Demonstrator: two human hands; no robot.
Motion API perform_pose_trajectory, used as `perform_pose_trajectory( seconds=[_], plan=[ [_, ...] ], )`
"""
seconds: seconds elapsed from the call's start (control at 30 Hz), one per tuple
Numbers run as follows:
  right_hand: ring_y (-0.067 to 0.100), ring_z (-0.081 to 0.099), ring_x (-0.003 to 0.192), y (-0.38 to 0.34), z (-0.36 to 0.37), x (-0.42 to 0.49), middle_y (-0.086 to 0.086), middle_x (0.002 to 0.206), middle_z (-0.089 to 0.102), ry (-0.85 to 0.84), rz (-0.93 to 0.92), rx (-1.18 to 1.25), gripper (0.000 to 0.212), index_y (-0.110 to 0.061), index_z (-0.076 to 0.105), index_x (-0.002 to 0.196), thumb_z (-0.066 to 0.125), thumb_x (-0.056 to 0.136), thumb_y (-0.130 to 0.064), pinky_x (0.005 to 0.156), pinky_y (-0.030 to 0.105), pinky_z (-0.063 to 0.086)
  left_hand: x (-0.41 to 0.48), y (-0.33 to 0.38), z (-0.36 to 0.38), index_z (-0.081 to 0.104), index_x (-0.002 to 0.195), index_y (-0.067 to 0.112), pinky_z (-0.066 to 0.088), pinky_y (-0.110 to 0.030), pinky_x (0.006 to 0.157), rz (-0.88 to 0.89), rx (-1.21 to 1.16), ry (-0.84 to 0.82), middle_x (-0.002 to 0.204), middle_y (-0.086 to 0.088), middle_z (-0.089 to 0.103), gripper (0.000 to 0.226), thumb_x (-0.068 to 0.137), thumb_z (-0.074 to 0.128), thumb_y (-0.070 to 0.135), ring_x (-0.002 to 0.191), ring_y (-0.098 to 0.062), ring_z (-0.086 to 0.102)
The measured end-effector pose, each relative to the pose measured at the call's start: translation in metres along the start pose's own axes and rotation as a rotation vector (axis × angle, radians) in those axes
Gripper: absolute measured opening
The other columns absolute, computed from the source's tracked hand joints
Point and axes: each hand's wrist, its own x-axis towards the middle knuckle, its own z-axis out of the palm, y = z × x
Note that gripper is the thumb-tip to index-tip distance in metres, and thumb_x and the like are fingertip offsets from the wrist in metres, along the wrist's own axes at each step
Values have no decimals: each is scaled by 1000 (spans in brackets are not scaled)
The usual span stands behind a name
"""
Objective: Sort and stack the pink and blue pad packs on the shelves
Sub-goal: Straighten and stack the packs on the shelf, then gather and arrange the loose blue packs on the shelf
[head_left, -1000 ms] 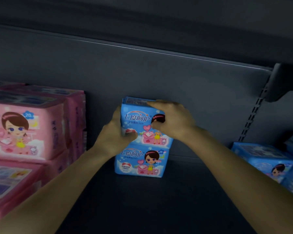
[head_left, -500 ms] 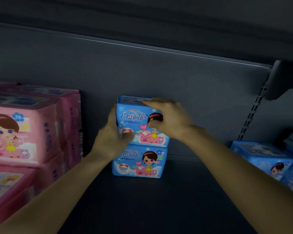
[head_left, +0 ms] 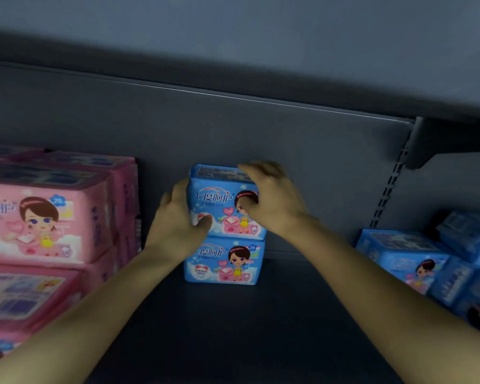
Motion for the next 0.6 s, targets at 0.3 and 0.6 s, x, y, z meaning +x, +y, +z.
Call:
perform_pose_trajectory(
  seconds=[0.3, 0.6],
  plan=[
    [25, 28, 134, 2, -15, -80, 6, 142, 38, -17, 130, 51, 64, -17, 38, 140, 63, 81, -20, 105, 44, 33, -57, 47, -3, 47, 131, 8, 37, -33, 99, 248, 80, -94, 129, -14, 47, 60, 75, 68, 11, 119, -31, 45],
    [24, 19, 139, 37, -37, -172, 6, 149, 27, -181, 406, -23, 66, -20, 31, 142, 59, 83, -21, 109, 47, 26, -113, 102, 69, 41, 135, 16, 29, -25, 101, 327, -9, -401, 135, -8, 38, 59, 80, 64, 14, 127, -24, 37]
  ],
)
